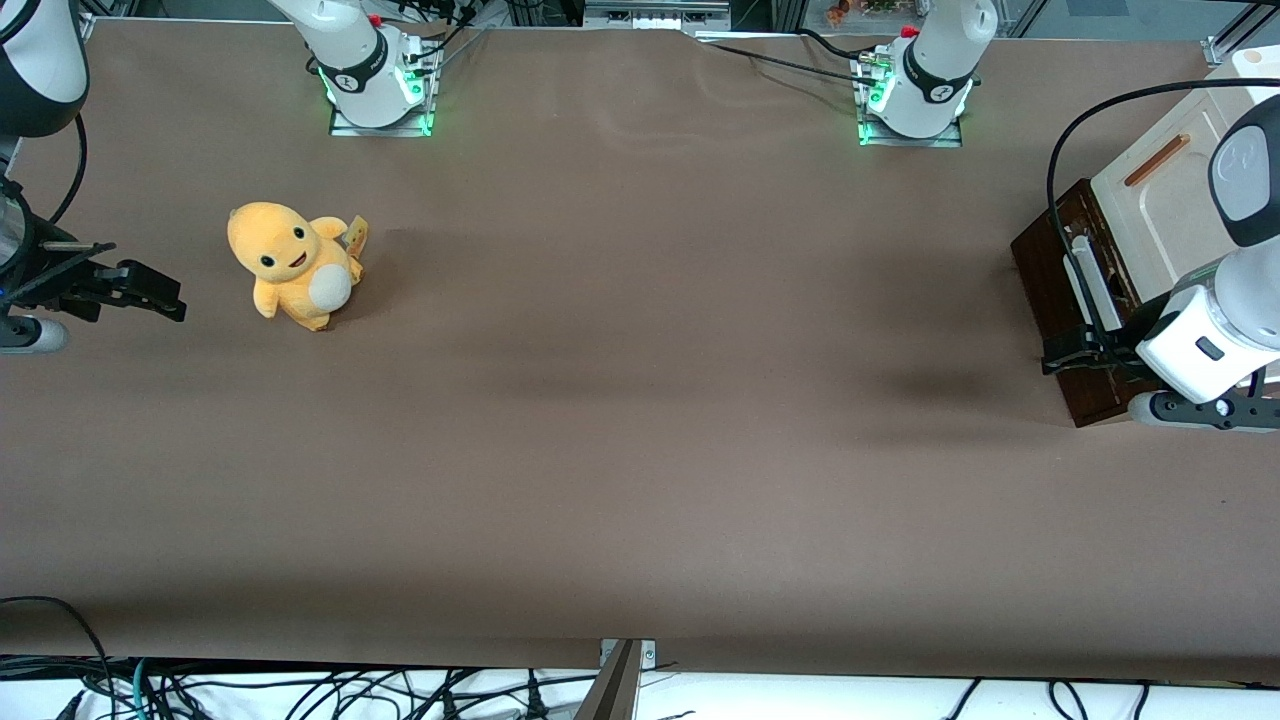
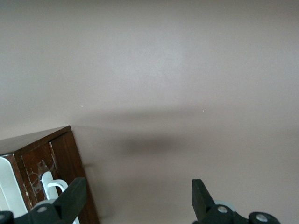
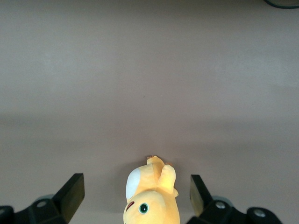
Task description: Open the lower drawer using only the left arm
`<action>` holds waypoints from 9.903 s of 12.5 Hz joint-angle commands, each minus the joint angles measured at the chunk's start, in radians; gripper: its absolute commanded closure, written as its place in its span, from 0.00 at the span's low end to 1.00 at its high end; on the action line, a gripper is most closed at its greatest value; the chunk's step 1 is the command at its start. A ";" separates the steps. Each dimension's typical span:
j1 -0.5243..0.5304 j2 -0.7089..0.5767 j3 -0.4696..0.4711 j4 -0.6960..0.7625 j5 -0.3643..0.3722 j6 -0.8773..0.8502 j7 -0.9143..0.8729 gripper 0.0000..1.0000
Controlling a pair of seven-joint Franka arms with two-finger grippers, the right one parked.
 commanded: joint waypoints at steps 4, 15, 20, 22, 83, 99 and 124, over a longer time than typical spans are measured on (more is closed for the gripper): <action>-0.092 0.020 -0.007 -0.003 0.184 -0.073 -0.159 0.00; -0.141 0.051 -0.150 -0.130 0.498 -0.177 -0.558 0.00; -0.176 0.060 -0.167 -0.222 0.667 -0.214 -0.594 0.00; -0.178 0.069 -0.168 -0.237 0.705 -0.231 -0.642 0.00; -0.060 0.335 -0.173 -0.523 1.169 -0.354 -1.000 0.71; -0.077 0.336 -0.180 -0.517 1.163 -0.358 -1.032 0.95; -0.137 0.332 -0.231 -0.466 1.032 -0.427 -1.046 0.96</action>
